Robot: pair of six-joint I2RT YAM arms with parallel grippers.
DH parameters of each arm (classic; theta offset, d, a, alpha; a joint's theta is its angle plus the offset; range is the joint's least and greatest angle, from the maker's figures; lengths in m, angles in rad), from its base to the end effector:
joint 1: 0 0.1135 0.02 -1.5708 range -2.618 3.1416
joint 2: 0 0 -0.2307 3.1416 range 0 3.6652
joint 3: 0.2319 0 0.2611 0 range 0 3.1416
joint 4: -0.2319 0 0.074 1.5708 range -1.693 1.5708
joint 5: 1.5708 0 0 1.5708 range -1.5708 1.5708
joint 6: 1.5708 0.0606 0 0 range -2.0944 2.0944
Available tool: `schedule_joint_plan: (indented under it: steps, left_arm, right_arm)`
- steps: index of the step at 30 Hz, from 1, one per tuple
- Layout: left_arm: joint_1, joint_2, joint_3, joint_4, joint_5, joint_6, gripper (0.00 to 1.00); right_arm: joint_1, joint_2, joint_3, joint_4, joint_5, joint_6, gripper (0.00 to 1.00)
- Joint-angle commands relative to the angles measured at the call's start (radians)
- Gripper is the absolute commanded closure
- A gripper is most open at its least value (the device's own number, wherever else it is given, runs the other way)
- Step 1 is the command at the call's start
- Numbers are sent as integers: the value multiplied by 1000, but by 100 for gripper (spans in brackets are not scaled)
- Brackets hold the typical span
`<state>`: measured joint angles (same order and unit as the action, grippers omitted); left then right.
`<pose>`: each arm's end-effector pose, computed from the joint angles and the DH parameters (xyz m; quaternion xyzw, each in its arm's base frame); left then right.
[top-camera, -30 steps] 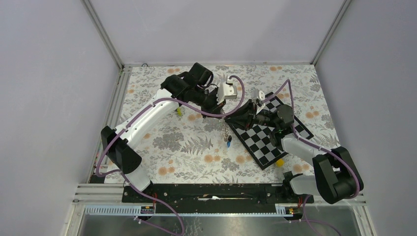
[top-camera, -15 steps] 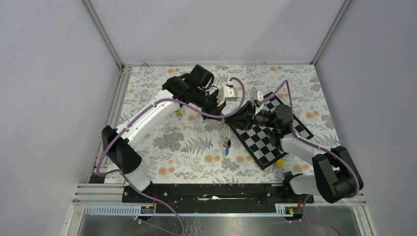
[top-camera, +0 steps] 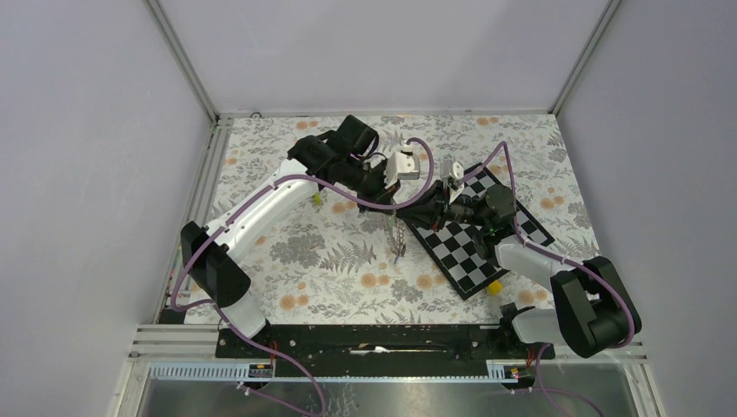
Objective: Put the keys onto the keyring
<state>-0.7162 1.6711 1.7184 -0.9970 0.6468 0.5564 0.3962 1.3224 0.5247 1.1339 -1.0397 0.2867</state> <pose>0.2516 -0.2674 0.3155 0.6146 0.6684 -0.3248 0.2647 0.2405 0.1572 0.2317 -0.4320 0.4794 0.5079 0.5706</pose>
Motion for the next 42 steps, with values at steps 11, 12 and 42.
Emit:
schedule_joint_plan:
  steps: [11,12,42]
  left_arm:
    - [-9,-6,3,47,50,-1,100]
    - [-9,-5,3,46,50,-2,100]
    - [50,-125,-159,189,137,-49,62]
  right_arm:
    - [13,0,32,19,-20,-20,83]
    - [13,0,33,18,-20,-20,84]
    - [-14,-60,44,61,-19,55,100]
